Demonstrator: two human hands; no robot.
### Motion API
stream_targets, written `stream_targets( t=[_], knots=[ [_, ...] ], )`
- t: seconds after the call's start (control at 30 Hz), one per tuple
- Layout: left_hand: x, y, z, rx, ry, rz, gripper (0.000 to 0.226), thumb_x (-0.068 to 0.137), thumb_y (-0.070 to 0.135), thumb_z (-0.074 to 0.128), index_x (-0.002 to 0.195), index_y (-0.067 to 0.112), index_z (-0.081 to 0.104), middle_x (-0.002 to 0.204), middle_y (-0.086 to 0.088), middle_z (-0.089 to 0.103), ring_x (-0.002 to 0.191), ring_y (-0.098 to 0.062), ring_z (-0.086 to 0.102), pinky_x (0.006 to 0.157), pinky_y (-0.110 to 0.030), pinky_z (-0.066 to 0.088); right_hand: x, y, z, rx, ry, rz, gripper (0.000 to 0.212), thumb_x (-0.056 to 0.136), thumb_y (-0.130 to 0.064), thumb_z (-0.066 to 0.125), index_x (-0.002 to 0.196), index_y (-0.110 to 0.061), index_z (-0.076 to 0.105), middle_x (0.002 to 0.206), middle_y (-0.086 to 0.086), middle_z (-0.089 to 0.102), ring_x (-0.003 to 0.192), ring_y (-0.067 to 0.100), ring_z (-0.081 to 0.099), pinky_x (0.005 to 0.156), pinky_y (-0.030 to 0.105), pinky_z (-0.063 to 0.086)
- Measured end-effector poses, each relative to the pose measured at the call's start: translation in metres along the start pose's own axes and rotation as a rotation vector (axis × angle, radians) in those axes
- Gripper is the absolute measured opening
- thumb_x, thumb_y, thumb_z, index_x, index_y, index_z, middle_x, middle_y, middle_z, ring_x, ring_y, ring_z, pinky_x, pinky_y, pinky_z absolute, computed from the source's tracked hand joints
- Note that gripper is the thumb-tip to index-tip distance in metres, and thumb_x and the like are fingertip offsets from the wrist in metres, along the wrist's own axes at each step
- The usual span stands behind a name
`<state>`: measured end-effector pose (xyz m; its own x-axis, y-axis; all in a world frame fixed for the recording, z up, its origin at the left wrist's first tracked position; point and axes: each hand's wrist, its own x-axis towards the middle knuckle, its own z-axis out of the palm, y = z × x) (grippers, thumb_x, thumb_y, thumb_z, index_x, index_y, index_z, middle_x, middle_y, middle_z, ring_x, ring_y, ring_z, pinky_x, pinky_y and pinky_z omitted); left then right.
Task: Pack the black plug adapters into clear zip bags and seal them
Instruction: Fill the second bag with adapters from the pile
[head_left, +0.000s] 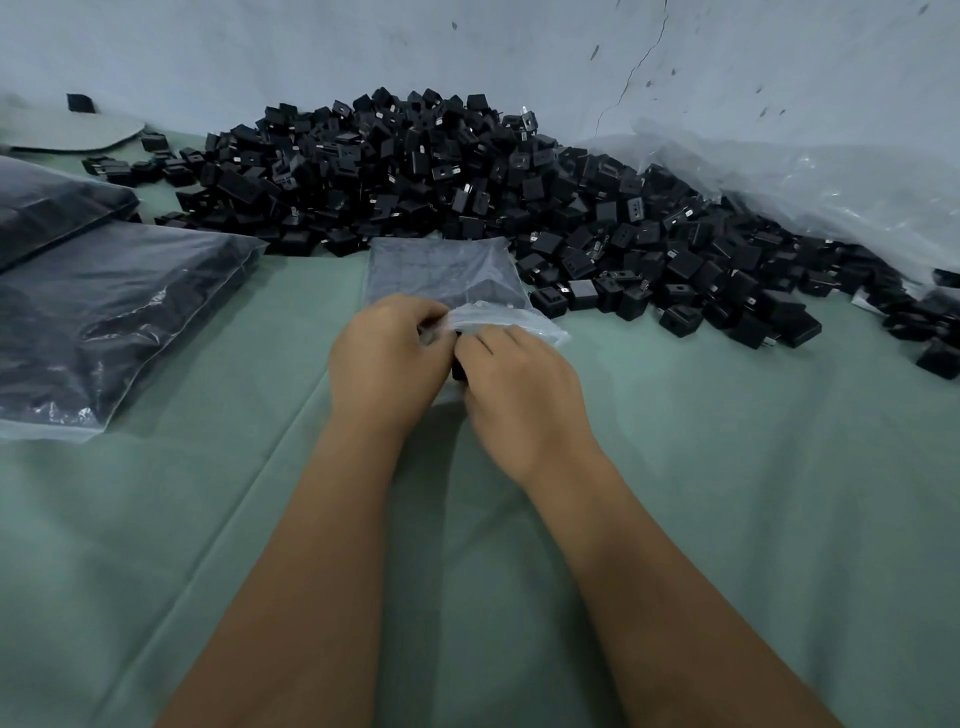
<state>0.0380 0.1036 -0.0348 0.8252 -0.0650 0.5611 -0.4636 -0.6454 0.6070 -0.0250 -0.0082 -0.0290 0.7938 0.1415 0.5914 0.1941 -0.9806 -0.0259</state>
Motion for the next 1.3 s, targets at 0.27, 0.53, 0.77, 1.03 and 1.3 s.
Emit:
stream_targets(
  t=[0.27,0.53,0.77,1.03,1.3],
  knots=[
    [-0.001,-0.002,-0.018,-0.302,0.144,-0.036,0.030,0.083,0.040,0.048,0.100,0.032,0.072,0.070,0.017,0.065,0.070,-0.010,0.065,0.065,-0.028,0.048,0.000,0.001,0.003,-0.096,-0.147,0.132,0.020,0.091,-0.017,0.050,0.104,-0.012,0.064,0.108,0.007,0.055,0.102,0.024,0.051,0.080,0.029,0.036],
    [0.014,-0.025,-0.024,-0.743,0.558,-0.701,0.024,0.088,0.011,0.045,0.081,0.016,0.067,0.067,0.001,0.064,0.060,-0.005,0.056,0.058,-0.015,0.044,-0.002,-0.008,0.003,-0.091,-0.185,0.236,0.032,0.092,-0.036,0.041,0.101,-0.016,0.065,0.101,0.008,0.058,0.091,0.026,0.051,0.077,0.032,0.032],
    [0.015,-0.026,-0.021,-0.733,0.515,-0.721,0.027,0.088,0.010,0.045,0.073,0.019,0.065,0.065,0.002,0.063,0.059,-0.006,0.055,0.056,-0.014,0.044,-0.004,-0.005,0.012,-0.124,-0.358,0.303,0.049,0.095,-0.041,0.035,0.120,-0.004,0.055,0.121,0.013,0.056,0.115,0.028,0.047,0.101,0.035,0.032],
    [0.017,-0.028,-0.018,-0.722,0.500,-0.731,0.027,0.086,0.011,0.047,0.068,0.019,0.065,0.061,0.004,0.062,0.053,-0.006,0.051,0.051,-0.014,0.041,-0.004,-0.010,0.015,-0.011,-0.353,0.325,0.044,0.092,-0.042,0.040,0.122,-0.014,0.053,0.123,0.014,0.054,0.117,0.031,0.044,0.103,0.039,0.031],
    [0.018,-0.027,-0.016,-0.709,0.478,-0.754,0.026,0.086,0.012,0.047,0.069,0.020,0.064,0.060,0.005,0.062,0.043,-0.001,0.046,0.044,-0.012,0.038,0.005,-0.001,0.023,0.028,-0.347,0.351,0.035,0.092,-0.036,0.039,0.068,-0.013,0.046,0.073,0.002,0.052,0.081,0.025,0.053,0.075,0.032,0.034]
  ],
)
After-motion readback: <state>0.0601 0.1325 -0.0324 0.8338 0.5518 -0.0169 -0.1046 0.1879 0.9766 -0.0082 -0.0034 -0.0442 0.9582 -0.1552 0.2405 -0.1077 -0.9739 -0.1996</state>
